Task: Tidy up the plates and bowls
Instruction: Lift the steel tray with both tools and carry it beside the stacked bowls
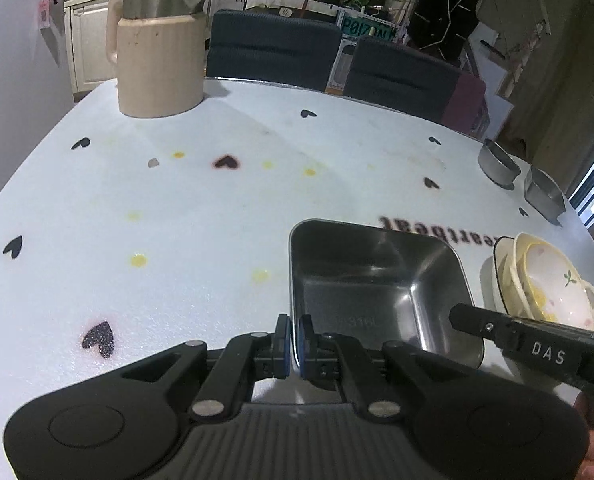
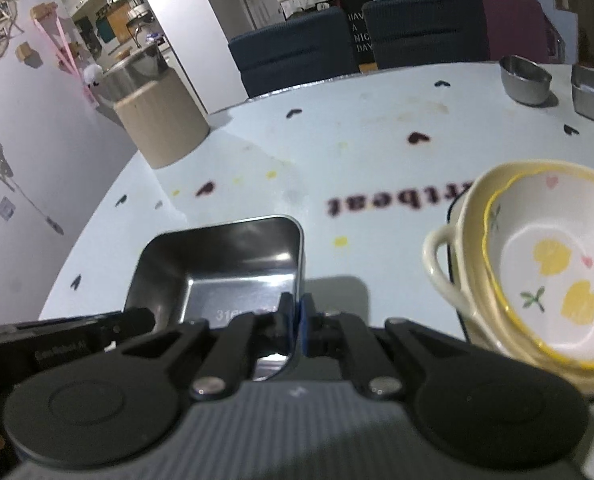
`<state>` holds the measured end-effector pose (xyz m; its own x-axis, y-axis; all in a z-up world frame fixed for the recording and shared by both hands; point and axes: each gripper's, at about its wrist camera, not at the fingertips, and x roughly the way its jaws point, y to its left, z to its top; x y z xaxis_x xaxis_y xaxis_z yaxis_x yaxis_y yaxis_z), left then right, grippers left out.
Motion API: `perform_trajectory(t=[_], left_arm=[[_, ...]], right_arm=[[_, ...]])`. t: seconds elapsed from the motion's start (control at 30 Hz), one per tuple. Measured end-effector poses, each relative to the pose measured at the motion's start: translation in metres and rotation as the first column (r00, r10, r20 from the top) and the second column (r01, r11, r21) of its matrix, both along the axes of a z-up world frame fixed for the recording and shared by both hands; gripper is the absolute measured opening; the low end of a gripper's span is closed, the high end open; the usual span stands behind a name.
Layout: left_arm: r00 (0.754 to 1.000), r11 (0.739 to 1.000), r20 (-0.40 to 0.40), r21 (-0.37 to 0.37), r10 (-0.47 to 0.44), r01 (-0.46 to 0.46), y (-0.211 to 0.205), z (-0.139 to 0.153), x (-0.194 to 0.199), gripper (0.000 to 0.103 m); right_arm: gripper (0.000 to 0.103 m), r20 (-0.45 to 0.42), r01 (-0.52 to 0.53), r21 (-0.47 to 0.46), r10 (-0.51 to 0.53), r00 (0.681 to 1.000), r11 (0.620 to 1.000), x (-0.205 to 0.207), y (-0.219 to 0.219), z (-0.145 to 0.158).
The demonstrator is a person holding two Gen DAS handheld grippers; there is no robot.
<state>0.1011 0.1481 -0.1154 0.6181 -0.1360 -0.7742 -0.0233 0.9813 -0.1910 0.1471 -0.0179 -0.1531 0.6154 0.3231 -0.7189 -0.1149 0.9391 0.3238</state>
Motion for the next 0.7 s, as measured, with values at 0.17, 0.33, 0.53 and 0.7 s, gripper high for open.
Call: perform_trajectory(t=[0.17, 0.33, 0.53, 0.7], left_arm=[[1.000, 1.000, -0.007, -0.007, 0.001, -0.001, 0.000, -0.007, 0.002, 0.003], [1.000, 1.000, -0.020, -0.007, 0.001, -0.002, 0.001, -0.013, 0.005, 0.003], [1.000, 1.000, -0.031, -0.011, -0.005, 0.005, 0.001, -0.021, 0.007, 0.004], [0.999, 1.000, -0.041, -0.015, -0.006, 0.005, 0.002, -0.027, 0.010, 0.003]], right_arm=[[0.004, -0.011, 0.008, -0.014, -0.008, 1.000, 1.000, -0.005, 0.006, -0.004], [0.005, -0.021, 0.006, -0.017, -0.006, 1.000, 1.000, -0.002, 0.010, -0.010], [0.005, -0.040, 0.018, -0.006, -0.019, 0.999, 1.000, 0.000, 0.013, -0.018], [0.005, -0.060, 0.027, 0.014, -0.027, 0.998, 1.000, 0.002, 0.013, -0.022]])
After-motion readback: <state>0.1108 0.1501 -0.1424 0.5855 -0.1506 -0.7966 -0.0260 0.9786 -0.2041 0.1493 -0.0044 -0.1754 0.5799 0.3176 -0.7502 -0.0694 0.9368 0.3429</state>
